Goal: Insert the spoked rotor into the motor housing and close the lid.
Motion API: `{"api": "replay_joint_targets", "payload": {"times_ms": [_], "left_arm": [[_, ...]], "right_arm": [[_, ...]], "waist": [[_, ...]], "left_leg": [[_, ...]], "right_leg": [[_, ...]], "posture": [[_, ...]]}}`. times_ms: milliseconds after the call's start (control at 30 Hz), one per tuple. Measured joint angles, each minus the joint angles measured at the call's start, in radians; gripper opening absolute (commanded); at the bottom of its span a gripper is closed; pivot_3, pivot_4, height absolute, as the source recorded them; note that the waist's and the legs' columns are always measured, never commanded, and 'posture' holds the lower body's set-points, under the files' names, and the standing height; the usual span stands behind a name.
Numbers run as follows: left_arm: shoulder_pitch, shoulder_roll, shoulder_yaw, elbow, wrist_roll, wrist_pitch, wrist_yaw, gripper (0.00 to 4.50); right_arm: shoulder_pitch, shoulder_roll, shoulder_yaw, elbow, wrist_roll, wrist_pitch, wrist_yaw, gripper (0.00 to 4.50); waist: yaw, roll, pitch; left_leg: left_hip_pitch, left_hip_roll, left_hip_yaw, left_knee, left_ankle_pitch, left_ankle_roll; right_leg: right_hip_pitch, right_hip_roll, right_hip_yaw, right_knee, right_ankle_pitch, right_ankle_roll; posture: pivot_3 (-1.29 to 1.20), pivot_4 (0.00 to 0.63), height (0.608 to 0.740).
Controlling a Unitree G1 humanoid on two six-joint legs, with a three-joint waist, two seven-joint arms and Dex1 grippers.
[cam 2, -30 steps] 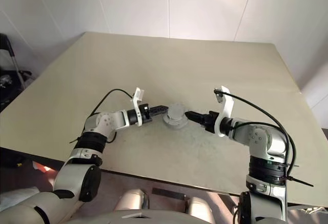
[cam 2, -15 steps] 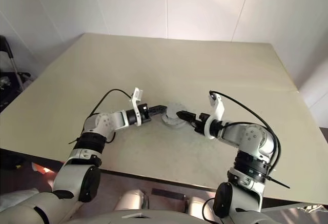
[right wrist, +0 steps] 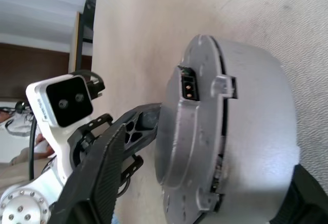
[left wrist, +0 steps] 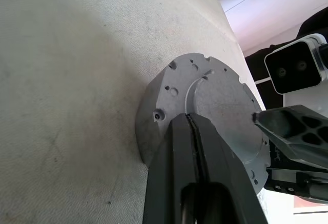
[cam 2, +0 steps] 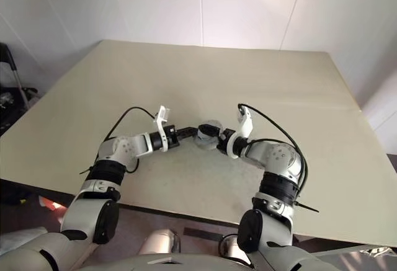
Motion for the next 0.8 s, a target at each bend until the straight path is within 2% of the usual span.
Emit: {"api": "replay_joint_targets", "payload": {"times_ms": [100, 267, 400, 533, 633, 800], "left_arm": [[0.003, 0.005, 0.002, -0.001, 0.000, -0.002, -0.002, 0.00], [0.006, 0.005, 0.007, 0.002, 0.001, -0.021, 0.001, 0.00], [0.021, -0.020, 0.067, 0.002, -0.015, -0.053, 0.035, 0.00], [0.034, -0.040, 0.163, -0.007, -0.072, -0.060, 0.080, 0.00], [0.054, -0.056, 0.230, -0.040, -0.133, -0.058, 0.095, 0.57], [0.058, -0.068, 0.316, -0.069, -0.224, -0.045, 0.129, 2.25]], "right_arm": [[0.004, -0.009, 0.016, 0.004, 0.002, -0.032, -0.002, 2.22], [0.004, -0.016, 0.041, 0.000, 0.016, -0.063, -0.003, 2.22], [0.003, -0.005, 0.027, 0.001, 0.041, -0.067, -0.022, 2.22], [-0.044, 0.017, -0.046, 0.040, 0.076, -0.078, -0.080, 2.22], [-0.099, 0.021, -0.102, 0.071, 0.111, -0.097, -0.123, 2.20], [-0.168, 0.019, -0.155, 0.113, 0.189, -0.093, -0.188, 2.20]], "waist": [[0.001, 0.001, 0.000], [0.004, 0.001, 0.000], [0.002, 0.002, 0.001], [0.000, 0.002, 0.003], [0.000, 0.002, 0.003], [0.000, 0.002, 0.003]], "left_leg": [[0.000, 0.000, 0.000, 0.000, 0.000, -0.001], [0.001, 0.000, 0.000, 0.000, 0.000, -0.001], [-0.001, 0.000, 0.000, 0.000, 0.000, -0.001], [-0.016, 0.000, -0.001, 0.004, 0.001, 0.000], [-0.023, 0.001, -0.001, 0.006, 0.001, 0.001], [-0.036, 0.002, -0.001, 0.019, 0.000, 0.008]], "right_leg": [[0.000, 0.000, 0.000, 0.001, 0.000, 0.001], [0.001, 0.000, 0.000, 0.001, 0.000, 0.000], [-0.001, 0.000, 0.000, 0.001, 0.002, -0.003], [-0.016, 0.000, 0.000, 0.006, 0.006, -0.002], [-0.023, 0.001, 0.000, 0.007, 0.007, -0.002], [-0.034, 0.001, -0.001, 0.015, 0.007, -0.002]], "posture": [[0.00, 0.000, 0.740], [0.00, 0.000, 0.740], [0.00, 0.000, 0.740], [0.00, 0.000, 0.740], [0.00, 0.000, 0.740], [0.00, 0.000, 0.740]]}}
